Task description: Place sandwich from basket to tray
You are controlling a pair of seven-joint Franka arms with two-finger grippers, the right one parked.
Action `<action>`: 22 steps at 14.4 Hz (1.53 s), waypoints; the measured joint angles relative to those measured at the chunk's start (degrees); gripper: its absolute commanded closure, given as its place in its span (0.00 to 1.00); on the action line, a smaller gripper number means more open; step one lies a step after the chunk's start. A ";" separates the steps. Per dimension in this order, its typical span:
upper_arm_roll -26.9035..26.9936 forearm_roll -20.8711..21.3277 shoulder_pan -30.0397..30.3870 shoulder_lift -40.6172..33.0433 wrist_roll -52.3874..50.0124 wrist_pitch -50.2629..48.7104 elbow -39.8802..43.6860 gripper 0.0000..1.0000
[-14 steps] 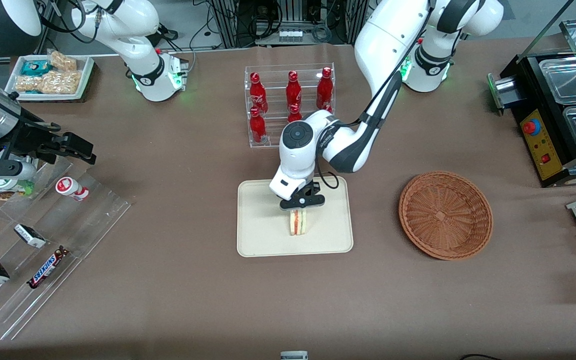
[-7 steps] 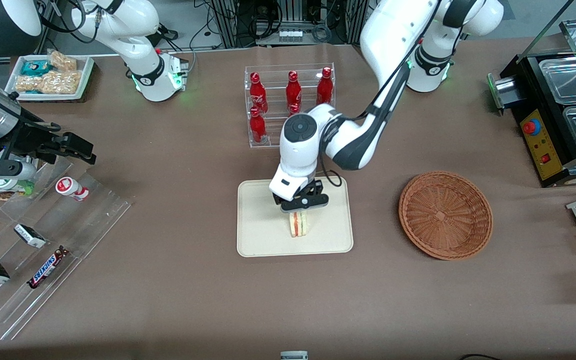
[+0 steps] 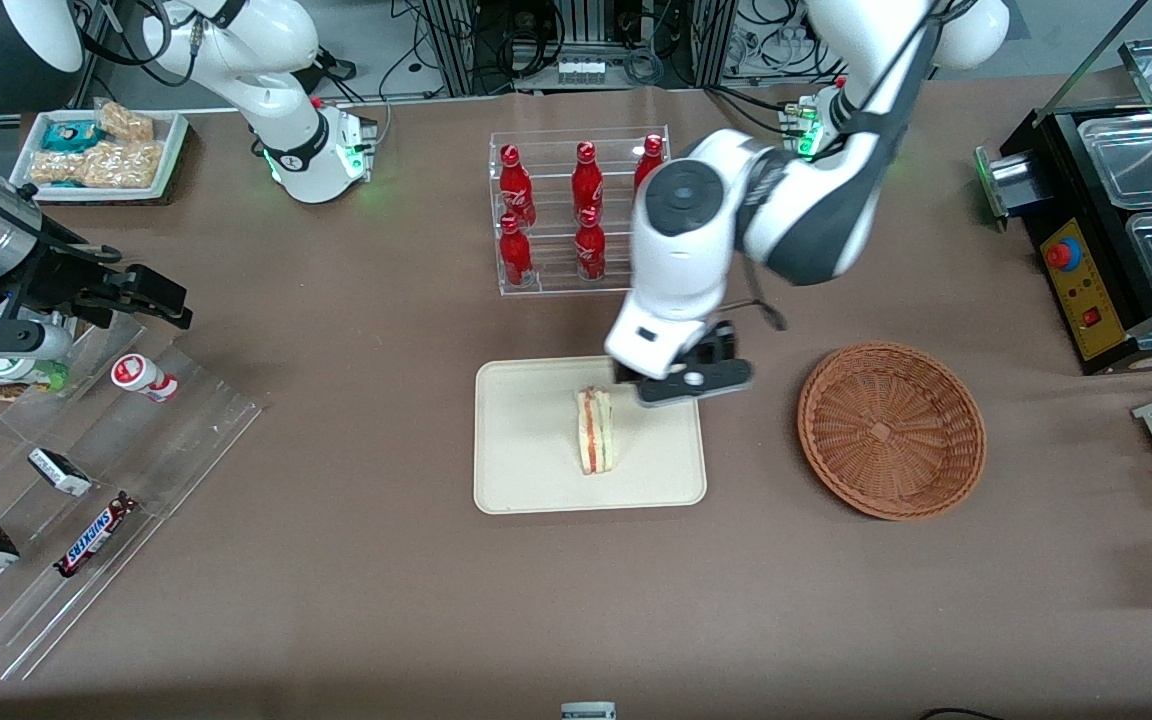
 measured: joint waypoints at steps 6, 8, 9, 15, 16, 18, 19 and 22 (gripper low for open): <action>0.32 -0.13 10.84 -5.05 9.87 -4.87 -5.96 0.00; 0.41 -0.13 15.04 -8.55 15.42 -5.44 -9.90 0.00; 0.44 -0.13 16.95 -10.59 18.05 -5.81 -11.73 0.00; 0.46 -0.14 24.80 -20.41 32.94 -12.19 -16.88 0.00; 0.42 -0.15 25.91 -21.40 35.03 -13.10 -16.89 0.00; 0.16 -0.63 29.41 -23.51 40.22 -14.48 -16.84 0.00; -0.04 -1.34 31.32 -24.40 43.26 -14.93 -16.64 0.00; -3.01 -1.89 36.73 -25.31 47.83 -15.06 -14.10 0.00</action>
